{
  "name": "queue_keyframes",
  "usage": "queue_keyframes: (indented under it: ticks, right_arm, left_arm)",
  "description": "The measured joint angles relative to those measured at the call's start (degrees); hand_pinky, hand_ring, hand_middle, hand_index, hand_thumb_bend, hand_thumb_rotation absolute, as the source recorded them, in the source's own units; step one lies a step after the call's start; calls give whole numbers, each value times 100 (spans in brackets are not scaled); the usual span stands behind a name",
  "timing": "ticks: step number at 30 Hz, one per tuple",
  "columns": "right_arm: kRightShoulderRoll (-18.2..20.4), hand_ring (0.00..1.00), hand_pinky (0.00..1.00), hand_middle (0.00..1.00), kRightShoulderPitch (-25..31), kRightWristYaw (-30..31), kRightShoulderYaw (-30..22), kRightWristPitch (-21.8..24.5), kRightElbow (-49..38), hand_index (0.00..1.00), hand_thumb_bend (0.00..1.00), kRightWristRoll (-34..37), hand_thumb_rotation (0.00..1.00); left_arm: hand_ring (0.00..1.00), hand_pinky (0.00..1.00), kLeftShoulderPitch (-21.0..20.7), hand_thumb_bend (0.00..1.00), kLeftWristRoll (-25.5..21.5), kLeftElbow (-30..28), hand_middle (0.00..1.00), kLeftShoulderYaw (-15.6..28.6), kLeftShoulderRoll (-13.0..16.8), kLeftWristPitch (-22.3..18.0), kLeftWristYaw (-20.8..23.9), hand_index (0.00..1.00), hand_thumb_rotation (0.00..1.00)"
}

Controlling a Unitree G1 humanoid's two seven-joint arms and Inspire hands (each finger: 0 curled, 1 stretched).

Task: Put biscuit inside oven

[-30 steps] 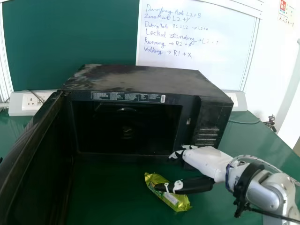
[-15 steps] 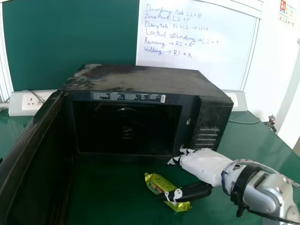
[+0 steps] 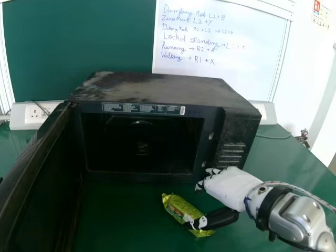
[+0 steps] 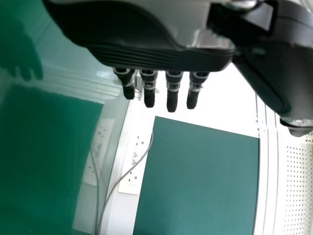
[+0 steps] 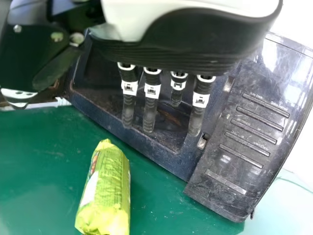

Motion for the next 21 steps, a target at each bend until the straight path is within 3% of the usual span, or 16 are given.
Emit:
queue_keyframes:
  ticks: [10, 21]
  right_arm:
    - [247, 74, 74, 77, 0, 264, 160, -2, -114, 76, 100, -589, 41]
    - [491, 77, 77, 78, 199, 323, 198, -100, -280, 75, 100, -733, 37]
  left_arm:
    - [88, 83, 0, 90, -9, -51, 89, 0, 0, 26, -3, 95, 79]
    - [88, 83, 13, 88, -10, -137, 89, 0, 0, 67, 15, 95, 80]
